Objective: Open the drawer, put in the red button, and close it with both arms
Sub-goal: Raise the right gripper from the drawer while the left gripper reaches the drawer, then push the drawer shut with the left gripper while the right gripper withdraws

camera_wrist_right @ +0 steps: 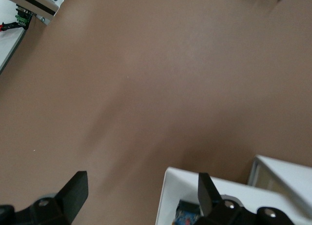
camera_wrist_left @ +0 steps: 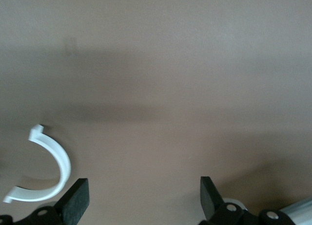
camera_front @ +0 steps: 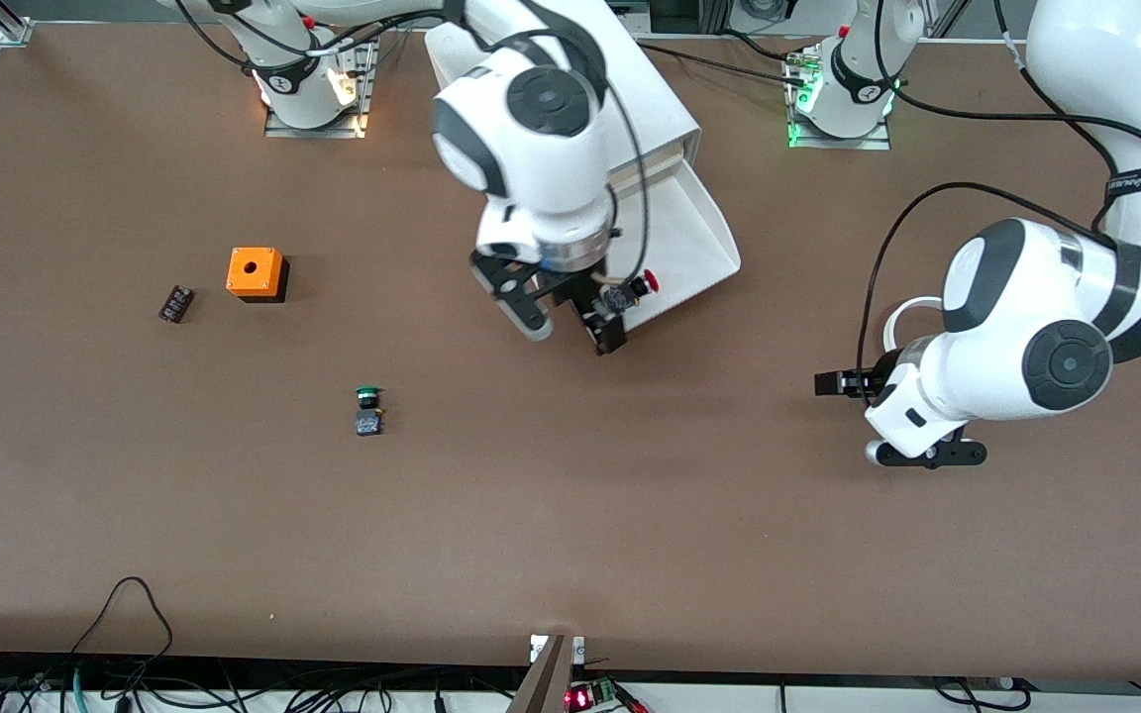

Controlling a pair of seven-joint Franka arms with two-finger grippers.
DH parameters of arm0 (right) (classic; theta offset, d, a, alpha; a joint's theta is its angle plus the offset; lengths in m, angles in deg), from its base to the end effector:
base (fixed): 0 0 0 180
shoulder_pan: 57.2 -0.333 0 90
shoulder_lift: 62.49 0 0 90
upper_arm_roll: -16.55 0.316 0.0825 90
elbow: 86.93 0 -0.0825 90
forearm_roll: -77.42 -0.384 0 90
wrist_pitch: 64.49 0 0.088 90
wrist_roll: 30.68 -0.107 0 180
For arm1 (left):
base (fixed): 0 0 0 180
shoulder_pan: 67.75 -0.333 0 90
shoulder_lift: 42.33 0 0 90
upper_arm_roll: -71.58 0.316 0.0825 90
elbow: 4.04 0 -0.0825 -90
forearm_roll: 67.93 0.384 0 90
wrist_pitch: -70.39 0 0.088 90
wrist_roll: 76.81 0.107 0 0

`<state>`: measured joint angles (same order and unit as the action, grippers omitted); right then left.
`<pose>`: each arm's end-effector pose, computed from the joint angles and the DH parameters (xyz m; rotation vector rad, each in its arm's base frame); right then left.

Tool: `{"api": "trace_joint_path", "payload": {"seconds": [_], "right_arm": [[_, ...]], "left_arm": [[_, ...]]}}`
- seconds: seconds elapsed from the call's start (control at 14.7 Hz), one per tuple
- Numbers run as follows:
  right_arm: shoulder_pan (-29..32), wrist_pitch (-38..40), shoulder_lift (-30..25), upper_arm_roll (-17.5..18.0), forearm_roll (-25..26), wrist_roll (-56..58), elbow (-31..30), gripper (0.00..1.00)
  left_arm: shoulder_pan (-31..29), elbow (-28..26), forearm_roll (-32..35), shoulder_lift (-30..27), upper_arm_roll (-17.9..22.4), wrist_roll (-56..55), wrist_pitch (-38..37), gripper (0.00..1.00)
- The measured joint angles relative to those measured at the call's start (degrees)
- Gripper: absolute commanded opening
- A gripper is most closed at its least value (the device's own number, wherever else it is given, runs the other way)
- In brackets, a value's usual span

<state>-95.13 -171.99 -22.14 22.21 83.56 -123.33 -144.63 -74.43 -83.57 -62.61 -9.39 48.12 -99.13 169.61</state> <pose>0.5759 0.5013 0.4587 -2.7246 1.2518 -0.1535 0.6732 -0.1394 0.3824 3.0548 0.1715 -0.3362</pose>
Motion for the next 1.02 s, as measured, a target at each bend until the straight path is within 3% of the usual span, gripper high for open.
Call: {"api": "trace_joint_path", "payload": {"seconds": [0.41, 0.68, 1.02], "right_arm": [[12.05, 8.64, -3.66, -0.23, -6.56, 28.05, -0.86, 1.00], [21.80, 9.75, -7.60, -0.45, -10.54, 45.21, -6.46, 1.00], [31.73, 10.03, -12.75, -0.44, -11.08, 64.09, -14.83, 1.00]], "left_arm": [[5.15, -8.78, -0.03, 0.03, -1.40, -17.92, 12.98, 0.98], [9.46, -13.19, -0.03, 0.04, -1.95, -27.01, 17.05, 0.98], [9.82, -17.07, -0.03, -0.18, -6.63, -29.88, 18.31, 0.98]]}}
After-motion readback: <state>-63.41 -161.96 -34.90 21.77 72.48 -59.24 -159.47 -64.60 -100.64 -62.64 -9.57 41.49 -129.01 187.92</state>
